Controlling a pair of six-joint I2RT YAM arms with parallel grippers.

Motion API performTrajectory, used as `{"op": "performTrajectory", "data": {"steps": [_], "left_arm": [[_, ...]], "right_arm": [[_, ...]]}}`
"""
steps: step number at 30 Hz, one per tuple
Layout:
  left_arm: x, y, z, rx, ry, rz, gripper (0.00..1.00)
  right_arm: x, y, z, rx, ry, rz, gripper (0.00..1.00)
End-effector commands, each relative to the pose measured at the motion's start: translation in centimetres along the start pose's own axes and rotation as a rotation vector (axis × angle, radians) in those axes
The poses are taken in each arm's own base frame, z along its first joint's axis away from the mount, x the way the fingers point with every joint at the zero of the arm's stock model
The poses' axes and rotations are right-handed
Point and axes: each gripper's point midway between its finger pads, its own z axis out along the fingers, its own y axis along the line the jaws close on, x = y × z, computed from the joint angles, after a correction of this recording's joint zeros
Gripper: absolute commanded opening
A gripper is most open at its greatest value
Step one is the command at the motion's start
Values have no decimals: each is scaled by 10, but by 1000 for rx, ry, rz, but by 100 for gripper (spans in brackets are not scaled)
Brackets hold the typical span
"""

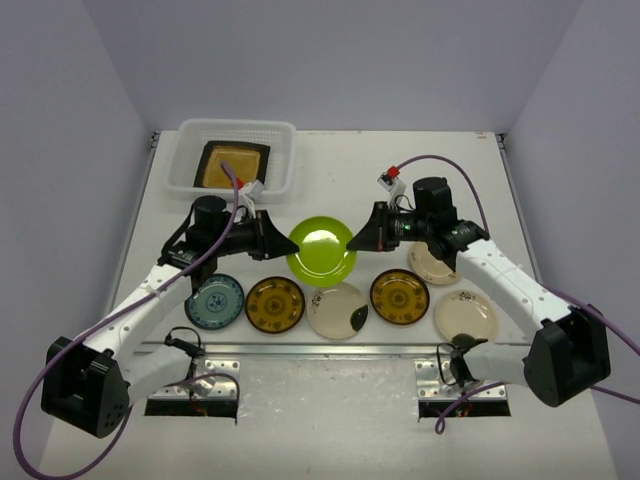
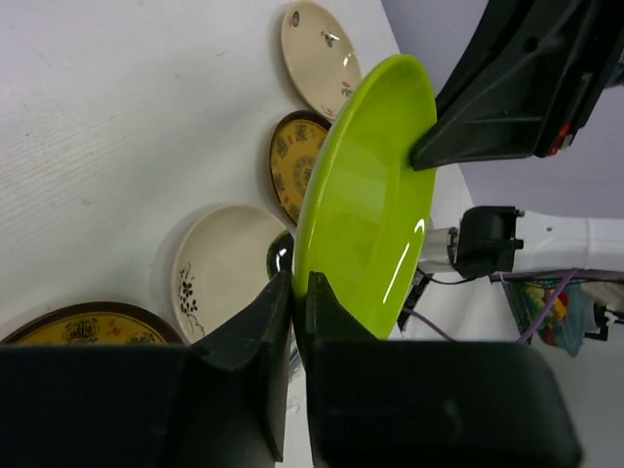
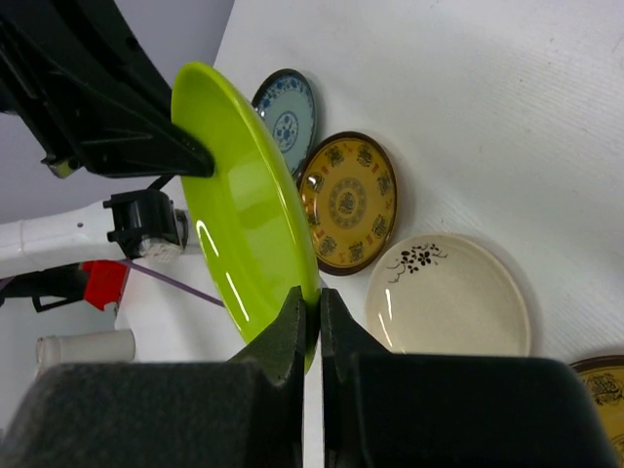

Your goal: Place the plates into the plastic bin on the countertop

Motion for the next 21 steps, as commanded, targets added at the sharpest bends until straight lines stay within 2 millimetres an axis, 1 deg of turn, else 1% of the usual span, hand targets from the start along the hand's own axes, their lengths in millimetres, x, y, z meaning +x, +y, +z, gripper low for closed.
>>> {"op": "performTrajectory", "data": {"steps": [1, 2, 3, 4, 5, 6, 7, 8, 9, 10, 12, 13, 14, 15, 16, 18, 19, 20, 21], "left_arm": [[-28, -14, -4, -5, -80, 77, 0], [-33, -12, -3, -20, -94, 76, 0], [-44, -12, -2, -41, -127, 61, 0], [-54, -13, -1, -55, -160, 45, 0], [-66, -9, -2, -95, -205, 22, 0], [-83, -2, -5, -160, -268, -7, 0], [-104, 6, -14, -238, -338, -36, 0], [-125, 18, -26, -321, -410, -75, 0], [-145, 36, -43, -413, -485, -127, 0], [-157, 48, -55, -454, -534, -165, 0], [-188, 80, -85, -541, -661, -271, 0], [-202, 96, -97, -592, -713, -306, 0], [-212, 109, -106, -622, -739, -325, 0], [-224, 131, -114, -683, -782, -369, 0], [-233, 150, -121, -744, -815, -396, 0], [-252, 200, -122, -838, -851, -462, 0], [-259, 217, -120, -858, -851, -487, 0], [-265, 224, -116, -855, -844, -491, 0], [-281, 248, -103, -851, -815, -504, 0]], "right_arm": [[-29, 31, -7, -81, -104, -68, 0], [-30, 33, -7, -86, -108, -70, 0], [-30, 36, -8, -101, -108, -72, 7], [-31, 38, -8, -110, -108, -76, 20], [-34, 38, -10, -102, -116, -91, 47], [-37, 34, -14, -60, -131, -102, 76], [-40, 19, -19, 45, -156, -90, 90], [-44, 3, -28, 152, -188, -88, 99], [-48, -11, -41, 263, -233, -98, 99], [-50, -19, -51, 328, -261, -104, 99], [-48, -34, -72, 446, -297, -128, 99], [-44, -38, -80, 480, -305, -135, 99], [-43, -37, -85, 491, -311, -137, 99], [-38, -39, -89, 504, -305, -142, 99], [-34, -40, -91, 510, -300, -147, 99], [-28, -44, -97, 536, -293, -154, 99], [-25, -45, -99, 547, -290, -157, 99], [-25, -45, -104, 558, -303, -166, 99], [-24, -43, -112, 572, -319, -177, 99]]}}
